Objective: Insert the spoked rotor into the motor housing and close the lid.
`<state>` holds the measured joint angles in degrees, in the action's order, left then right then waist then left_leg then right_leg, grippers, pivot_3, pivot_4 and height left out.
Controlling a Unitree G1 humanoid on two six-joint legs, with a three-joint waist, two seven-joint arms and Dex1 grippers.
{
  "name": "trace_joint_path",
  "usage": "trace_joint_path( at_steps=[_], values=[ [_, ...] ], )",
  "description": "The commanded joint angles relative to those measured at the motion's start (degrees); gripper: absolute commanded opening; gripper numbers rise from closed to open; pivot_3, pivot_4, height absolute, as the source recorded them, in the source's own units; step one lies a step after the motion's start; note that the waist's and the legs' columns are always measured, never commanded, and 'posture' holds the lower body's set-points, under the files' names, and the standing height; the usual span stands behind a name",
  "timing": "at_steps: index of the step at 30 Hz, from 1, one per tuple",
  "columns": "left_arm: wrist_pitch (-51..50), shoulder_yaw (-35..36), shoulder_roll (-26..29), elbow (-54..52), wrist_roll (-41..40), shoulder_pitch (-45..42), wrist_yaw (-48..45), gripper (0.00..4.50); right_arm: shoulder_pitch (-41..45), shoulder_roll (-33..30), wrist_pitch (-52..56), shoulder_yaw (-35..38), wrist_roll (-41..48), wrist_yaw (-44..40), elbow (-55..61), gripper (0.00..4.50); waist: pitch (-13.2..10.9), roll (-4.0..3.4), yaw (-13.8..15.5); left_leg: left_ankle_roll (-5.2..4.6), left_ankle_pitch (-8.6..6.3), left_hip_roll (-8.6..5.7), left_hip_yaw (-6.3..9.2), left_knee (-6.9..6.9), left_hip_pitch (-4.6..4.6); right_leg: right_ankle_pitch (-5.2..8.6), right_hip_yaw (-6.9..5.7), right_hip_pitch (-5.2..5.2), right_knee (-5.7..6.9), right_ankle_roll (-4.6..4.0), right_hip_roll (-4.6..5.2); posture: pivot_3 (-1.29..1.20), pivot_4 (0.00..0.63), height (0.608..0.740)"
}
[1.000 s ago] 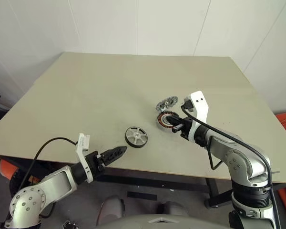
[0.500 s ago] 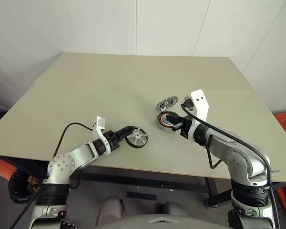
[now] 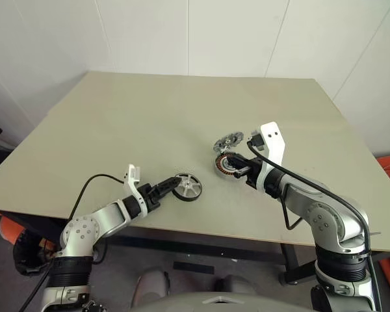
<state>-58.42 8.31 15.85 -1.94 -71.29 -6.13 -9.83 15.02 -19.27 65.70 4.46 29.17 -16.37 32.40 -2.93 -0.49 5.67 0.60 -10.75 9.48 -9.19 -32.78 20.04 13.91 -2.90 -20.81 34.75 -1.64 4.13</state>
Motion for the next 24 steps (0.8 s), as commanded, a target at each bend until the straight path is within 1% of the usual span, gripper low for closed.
trace_joint_path(
  at_steps=[1, 2, 7, 10, 12, 13, 18, 24],
  values=[
    [-1.51, 0.56, -0.72, 1.64, 0.34, -1.60, -1.15, 2.95, 1.78, -0.17, -0.42, 1.06, 0.81, 0.17, 0.93, 0.00, 0.00, 0.00, 0.02, 0.00, 0.00, 0.00, 0.00, 0.00, 0.00, 0.00, 0.00, 0.00, 0.00, 0.00, 0.00, 0.00, 0.000, 0.740],
    [-1.78, 0.65, -0.95, 2.35, 0.52, -2.08, -1.30, 2.54, 1.89, -0.18, -0.42, 1.03, 0.84, 0.19, 0.89, 0.00, 0.00, 0.00, 0.02, 0.00, 0.00, 0.00, 0.01, 0.00, 0.00, 0.00, 0.00, 0.00, 0.01, 0.00, 0.00, 0.00, 0.000, 0.740],
    [-2.53, 1.12, -2.14, 5.46, 2.11, -4.29, -1.93, 0.87, 2.40, -0.31, -0.32, 1.11, 0.97, 0.29, 0.85, 0.00, 0.00, 0.01, 0.16, 0.00, 0.00, -0.01, 0.02, 0.01, 0.02, 0.00, 0.00, 0.00, 0.00, 0.00, 0.00, 0.00, 0.000, 0.740],
    [-2.88, 1.48, -2.75, 6.48, 2.91, -5.02, -2.46, 0.87, 2.55, -0.39, -0.26, 1.20, 0.94, 0.38, 0.82, 0.00, 0.00, 0.00, 0.13, 0.00, 0.00, -0.01, 0.02, 0.01, -0.02, 0.00, 0.00, 0.05, 0.01, 0.00, 0.00, 0.00, 0.000, 0.740],
    [-2.64, 1.81, -3.19, 6.66, 3.17, -5.34, -3.54, 0.53, 2.63, -0.42, -0.26, 1.21, 0.95, 0.45, 0.72, 0.00, 0.00, 0.01, 0.14, 0.00, 0.00, -0.01, 0.02, 0.01, -0.03, 0.00, 0.00, 0.05, 0.00, 0.00, 0.00, 0.00, 0.000, 0.740],
    [-2.63, 1.83, -3.20, 6.66, 3.34, -5.46, -4.29, 0.46, 2.67, -0.38, -0.23, 1.20, 0.98, 0.52, 0.72, 0.00, 0.00, 0.01, 0.14, 0.00, 0.00, -0.01, 0.02, 0.01, -0.03, 0.00, 0.00, 0.06, 0.00, 0.00, 0.00, 0.00, 0.000, 0.740],
    [-3.35, 2.74, -3.49, 6.17, 2.50, -5.75, -7.28, 0.45, 2.76, -0.21, -0.22, 0.94, 1.05, 0.65, 0.69, 0.00, 0.00, 0.01, 0.18, 0.00, 0.00, -0.01, 0.02, 0.00, -0.02, 0.00, 0.00, 0.06, 0.00, 0.00, 0.01, 0.00, 0.000, 0.740],
    [-4.79, 5.13, -4.92, 7.50, 0.32, -6.49, -8.47, 0.45, 3.03, -0.39, -0.22, 1.44, 1.21, 0.59, 0.72, 0.00, 0.00, 0.00, 0.15, 0.00, 0.00, -0.01, 0.02, 0.03, 0.04, 0.00, 0.00, -0.02, 0.00, -0.01, 0.01, 0.00, 0.000, 0.740]
  ],
)
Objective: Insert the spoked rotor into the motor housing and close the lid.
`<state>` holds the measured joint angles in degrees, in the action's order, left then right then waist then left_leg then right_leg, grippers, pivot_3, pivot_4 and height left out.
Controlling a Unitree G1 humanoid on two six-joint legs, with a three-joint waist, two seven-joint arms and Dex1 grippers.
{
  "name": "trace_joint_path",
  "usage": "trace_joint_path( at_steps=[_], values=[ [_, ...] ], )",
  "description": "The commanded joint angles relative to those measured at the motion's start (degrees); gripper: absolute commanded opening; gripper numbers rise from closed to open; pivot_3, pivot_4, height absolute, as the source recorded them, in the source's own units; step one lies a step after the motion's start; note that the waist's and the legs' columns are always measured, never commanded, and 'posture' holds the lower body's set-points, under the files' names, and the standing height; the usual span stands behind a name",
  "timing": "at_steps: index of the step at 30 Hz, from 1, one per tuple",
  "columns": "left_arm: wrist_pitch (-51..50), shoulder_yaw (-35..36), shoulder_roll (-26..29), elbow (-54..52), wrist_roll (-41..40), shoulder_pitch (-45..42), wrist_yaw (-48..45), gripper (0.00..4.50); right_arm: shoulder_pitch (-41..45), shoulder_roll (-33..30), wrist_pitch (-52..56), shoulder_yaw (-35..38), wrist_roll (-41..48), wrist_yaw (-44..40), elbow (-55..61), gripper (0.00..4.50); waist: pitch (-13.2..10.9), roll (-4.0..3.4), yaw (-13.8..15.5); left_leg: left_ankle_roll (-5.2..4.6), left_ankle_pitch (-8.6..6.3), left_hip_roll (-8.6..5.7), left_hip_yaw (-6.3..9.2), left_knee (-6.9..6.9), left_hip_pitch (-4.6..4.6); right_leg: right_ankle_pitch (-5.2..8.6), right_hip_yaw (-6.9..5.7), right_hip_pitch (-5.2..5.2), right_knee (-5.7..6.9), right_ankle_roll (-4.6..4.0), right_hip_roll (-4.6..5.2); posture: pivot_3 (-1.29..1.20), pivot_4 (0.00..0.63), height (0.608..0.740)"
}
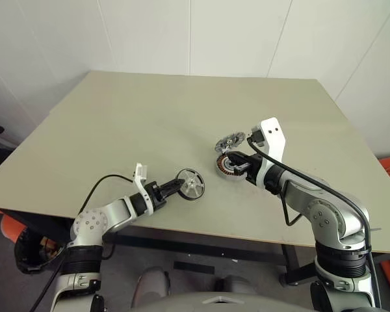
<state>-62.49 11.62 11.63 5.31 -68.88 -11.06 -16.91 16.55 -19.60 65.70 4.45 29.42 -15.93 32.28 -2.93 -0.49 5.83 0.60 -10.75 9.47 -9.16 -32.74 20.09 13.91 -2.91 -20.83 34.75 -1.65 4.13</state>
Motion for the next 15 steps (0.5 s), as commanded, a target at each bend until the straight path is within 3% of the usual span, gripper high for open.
trace_joint_path(
  at_steps=[1, 15],
  values=[
    [-0.98, 2.22, -1.02, 0.67, -2.32, -1.88, -1.40, 0.45, 1.53, -0.08, -0.18, 1.59, 1.02, 0.16, 0.94, 0.00, 0.00, 0.00, 0.00, 0.00, 0.00, 0.00, 0.00, 0.00, 0.00, 0.00, 0.00, 0.00, 0.00, 0.00, 0.00, 0.00, 0.000, 0.740],
    [-1.98, 3.24, -3.99, 6.89, -0.42, -7.69, -4.62, 0.45, 0.78, -0.42, 1.42, 3.25, 2.35, 0.19, 3.06, 0.00, -0.01, 0.01, 0.10, 0.00, 0.00, 0.00, 0.00, 0.00, 0.00, 0.00, 0.00, 0.01, -0.01, -0.01, 0.00, 0.00, 0.000, 0.740]
  ],
)
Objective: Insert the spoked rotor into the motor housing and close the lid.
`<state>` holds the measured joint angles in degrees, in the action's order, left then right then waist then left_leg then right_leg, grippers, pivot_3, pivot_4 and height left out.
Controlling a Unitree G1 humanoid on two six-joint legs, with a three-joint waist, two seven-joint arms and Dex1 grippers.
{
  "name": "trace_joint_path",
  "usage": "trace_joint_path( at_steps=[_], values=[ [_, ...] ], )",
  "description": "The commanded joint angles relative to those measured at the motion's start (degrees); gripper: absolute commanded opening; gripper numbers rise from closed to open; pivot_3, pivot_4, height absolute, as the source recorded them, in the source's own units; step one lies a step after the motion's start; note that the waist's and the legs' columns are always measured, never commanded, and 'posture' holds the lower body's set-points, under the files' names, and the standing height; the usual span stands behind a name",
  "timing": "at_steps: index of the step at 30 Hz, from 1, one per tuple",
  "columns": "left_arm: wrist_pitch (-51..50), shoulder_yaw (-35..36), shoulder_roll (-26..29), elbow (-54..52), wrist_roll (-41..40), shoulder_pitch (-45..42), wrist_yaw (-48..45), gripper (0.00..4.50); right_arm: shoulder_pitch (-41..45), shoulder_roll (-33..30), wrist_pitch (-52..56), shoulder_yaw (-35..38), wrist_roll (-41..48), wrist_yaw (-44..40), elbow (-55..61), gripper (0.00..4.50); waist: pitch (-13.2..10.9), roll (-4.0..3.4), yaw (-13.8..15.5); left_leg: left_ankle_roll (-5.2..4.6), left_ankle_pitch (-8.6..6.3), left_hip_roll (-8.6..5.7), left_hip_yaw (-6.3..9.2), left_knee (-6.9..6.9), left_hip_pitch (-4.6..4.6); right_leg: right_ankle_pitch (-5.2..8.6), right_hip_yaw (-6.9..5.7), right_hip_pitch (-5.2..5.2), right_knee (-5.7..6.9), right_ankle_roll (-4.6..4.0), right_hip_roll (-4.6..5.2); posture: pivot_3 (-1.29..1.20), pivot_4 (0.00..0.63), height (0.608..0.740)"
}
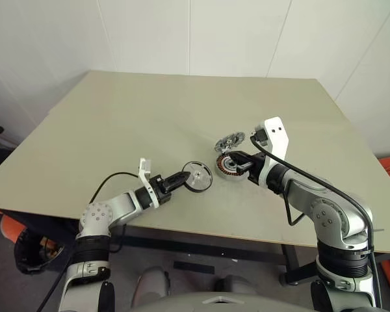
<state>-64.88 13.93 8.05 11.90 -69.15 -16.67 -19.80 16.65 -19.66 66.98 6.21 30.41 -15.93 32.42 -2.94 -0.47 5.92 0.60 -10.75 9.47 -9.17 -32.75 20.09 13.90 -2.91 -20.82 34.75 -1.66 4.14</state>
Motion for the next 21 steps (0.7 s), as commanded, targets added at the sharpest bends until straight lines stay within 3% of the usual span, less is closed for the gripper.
trace_joint_path(
  at_steps=[1, 7, 21],
  values=[
    [0.24, 1.03, -0.56, 0.54, -0.22, -2.28, -2.07, 0.45, 0.60, -0.41, 0.25, 1.72, 1.51, 0.21, 3.10, 0.00, 0.00, 0.00, 0.00, 0.00, 0.00, 0.00, 0.00, 0.00, 0.00, 0.00, 0.00, 0.00, 0.00, 0.00, 0.00, 0.00, 0.000, 0.740],
    [0.24, 0.59, -1.83, 3.59, 1.21, -4.07, -4.25, 0.45, 0.33, -0.52, 1.04, 3.01, 3.20, -0.11, 4.41, 0.00, -0.01, -0.01, 0.06, 0.00, 0.00, 0.00, 0.00, 0.01, 0.00, 0.00, 0.00, 0.00, 0.00, -0.01, 0.00, 0.00, 0.000, 0.740],
    [8.10, -2.45, -5.10, 19.76, 14.63, -13.45, -16.29, 0.45, -1.12, -0.66, 2.33, 3.91, 5.14, 1.46, 6.46, 0.00, -0.02, -0.01, 1.48, 0.00, 0.00, -0.02, 0.00, 0.08, 0.01, -0.01, -0.01, -0.02, -0.03, 0.00, 0.03, 0.00, 0.000, 0.740]
  ],
)
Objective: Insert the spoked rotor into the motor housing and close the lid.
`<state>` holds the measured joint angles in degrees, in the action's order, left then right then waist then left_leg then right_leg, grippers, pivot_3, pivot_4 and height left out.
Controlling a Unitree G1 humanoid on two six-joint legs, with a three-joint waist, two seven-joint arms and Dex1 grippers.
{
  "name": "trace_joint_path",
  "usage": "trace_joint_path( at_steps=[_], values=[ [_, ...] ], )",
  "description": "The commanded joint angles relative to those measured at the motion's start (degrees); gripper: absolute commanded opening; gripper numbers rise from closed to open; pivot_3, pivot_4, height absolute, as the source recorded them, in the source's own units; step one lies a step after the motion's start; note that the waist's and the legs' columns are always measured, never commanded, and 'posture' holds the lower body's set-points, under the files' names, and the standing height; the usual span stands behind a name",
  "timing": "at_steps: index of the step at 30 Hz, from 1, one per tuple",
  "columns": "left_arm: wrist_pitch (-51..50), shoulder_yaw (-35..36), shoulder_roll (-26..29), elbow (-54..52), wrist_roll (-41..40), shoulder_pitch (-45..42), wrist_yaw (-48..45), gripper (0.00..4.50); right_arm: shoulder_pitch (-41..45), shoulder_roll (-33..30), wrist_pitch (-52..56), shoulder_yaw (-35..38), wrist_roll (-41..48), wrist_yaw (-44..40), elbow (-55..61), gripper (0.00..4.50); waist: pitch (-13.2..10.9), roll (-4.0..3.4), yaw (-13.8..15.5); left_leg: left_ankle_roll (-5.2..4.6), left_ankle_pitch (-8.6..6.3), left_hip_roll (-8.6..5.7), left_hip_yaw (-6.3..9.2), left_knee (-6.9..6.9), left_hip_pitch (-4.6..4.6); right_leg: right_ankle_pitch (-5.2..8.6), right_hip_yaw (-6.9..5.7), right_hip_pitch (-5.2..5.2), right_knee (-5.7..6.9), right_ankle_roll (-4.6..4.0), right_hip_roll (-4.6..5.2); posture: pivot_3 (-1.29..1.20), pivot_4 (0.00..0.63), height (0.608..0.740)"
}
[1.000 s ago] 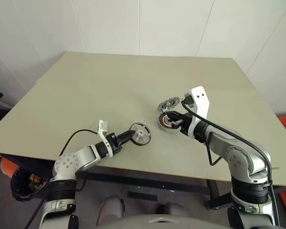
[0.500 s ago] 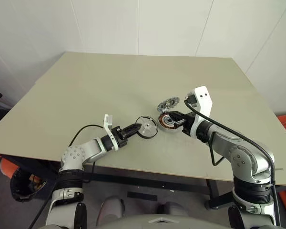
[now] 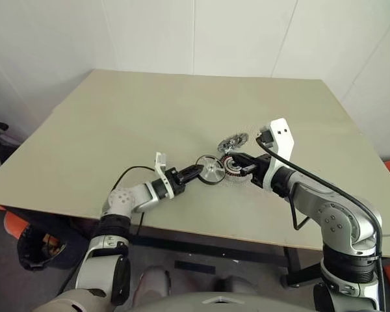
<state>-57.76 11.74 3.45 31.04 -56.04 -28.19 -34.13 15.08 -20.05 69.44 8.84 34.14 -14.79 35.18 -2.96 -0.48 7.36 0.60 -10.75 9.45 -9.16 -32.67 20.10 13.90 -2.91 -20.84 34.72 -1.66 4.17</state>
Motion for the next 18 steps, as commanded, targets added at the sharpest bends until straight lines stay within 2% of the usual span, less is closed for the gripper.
trace_joint_path(
  at_steps=[1, 7, 18],
  values=[
    [0.97, 0.87, -1.16, 1.75, 1.05, -2.93, -2.08, 0.45, 0.34, -0.24, -0.13, 1.23, 1.44, 0.41, 3.76, 0.00, 0.00, 0.00, 0.06, 0.00, 0.00, 0.00, 0.00, 0.00, 0.00, 0.00, 0.00, 0.00, 0.00, 0.00, 0.01, 0.00, 0.000, 0.740],
    [-1.99, 2.58, -3.39, 1.76, 0.06, -4.55, -4.24, 0.45, -0.03, -0.07, 0.02, 1.13, 1.53, 0.87, 4.13, 0.00, -0.02, 0.01, 0.08, 0.00, 0.00, -0.03, 0.00, -0.01, -0.01, -0.01, 0.00, 0.01, 0.00, -0.03, 0.04, 0.00, 0.000, 0.740],
    [-4.66, 5.16, -7.78, 0.51, 0.00, -7.58, 0.03, 0.45, -0.42, 0.39, -0.17, 1.03, 1.98, 1.91, 4.38, 0.00, -0.05, -0.01, 0.12, -0.01, 0.00, -0.03, 0.00, -0.02, 0.00, -0.03, 0.00, 0.02, 0.00, -0.09, 0.05, 0.00, 0.000, 0.740]
  ],
)
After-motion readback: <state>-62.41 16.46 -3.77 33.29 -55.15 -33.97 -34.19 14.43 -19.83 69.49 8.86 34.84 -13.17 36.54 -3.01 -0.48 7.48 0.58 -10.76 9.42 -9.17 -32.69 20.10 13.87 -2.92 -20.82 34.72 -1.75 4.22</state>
